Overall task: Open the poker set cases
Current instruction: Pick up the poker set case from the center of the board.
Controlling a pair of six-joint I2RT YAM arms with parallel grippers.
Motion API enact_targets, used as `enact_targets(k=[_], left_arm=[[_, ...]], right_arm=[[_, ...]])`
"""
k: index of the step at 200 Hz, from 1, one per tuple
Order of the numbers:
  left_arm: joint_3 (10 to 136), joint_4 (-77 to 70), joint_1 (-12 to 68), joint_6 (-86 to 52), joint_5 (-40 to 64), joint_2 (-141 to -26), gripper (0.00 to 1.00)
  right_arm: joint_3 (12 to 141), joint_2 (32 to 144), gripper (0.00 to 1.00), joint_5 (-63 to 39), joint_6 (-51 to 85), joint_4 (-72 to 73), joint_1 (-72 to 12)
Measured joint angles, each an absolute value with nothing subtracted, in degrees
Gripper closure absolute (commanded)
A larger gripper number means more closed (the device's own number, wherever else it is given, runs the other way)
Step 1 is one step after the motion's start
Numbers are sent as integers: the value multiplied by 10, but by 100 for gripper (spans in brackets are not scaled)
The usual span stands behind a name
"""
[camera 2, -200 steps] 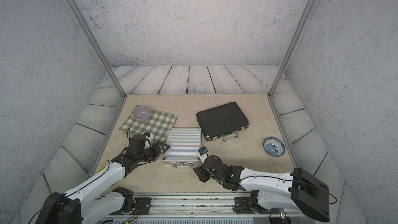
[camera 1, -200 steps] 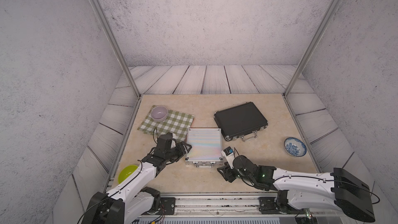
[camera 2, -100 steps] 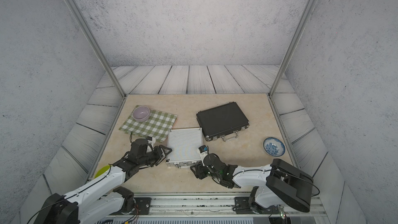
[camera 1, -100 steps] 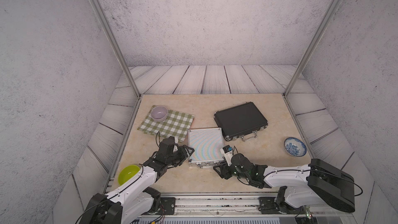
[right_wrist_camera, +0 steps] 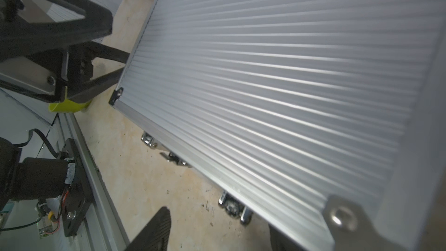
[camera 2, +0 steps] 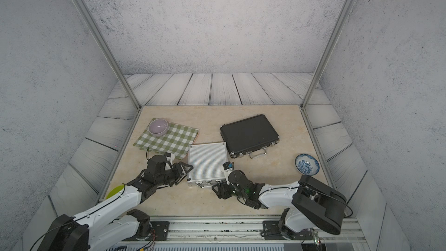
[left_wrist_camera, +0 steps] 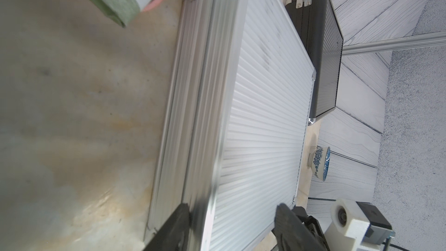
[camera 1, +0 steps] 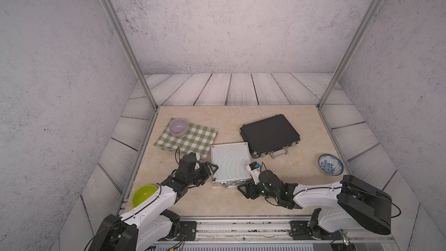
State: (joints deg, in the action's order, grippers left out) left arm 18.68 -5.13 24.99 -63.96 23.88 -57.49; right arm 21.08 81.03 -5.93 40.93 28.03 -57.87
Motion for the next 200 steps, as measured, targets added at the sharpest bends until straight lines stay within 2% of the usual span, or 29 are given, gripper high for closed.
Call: enact_targets(k=[72, 200], left_arm=[[186, -62, 254, -650, 236, -582, 41], [185, -66, 257, -644, 223, -593, 41]], right_arm=[[227, 846, 34, -101, 409, 303, -575], [235, 781, 41, -161, 416, 301, -573]])
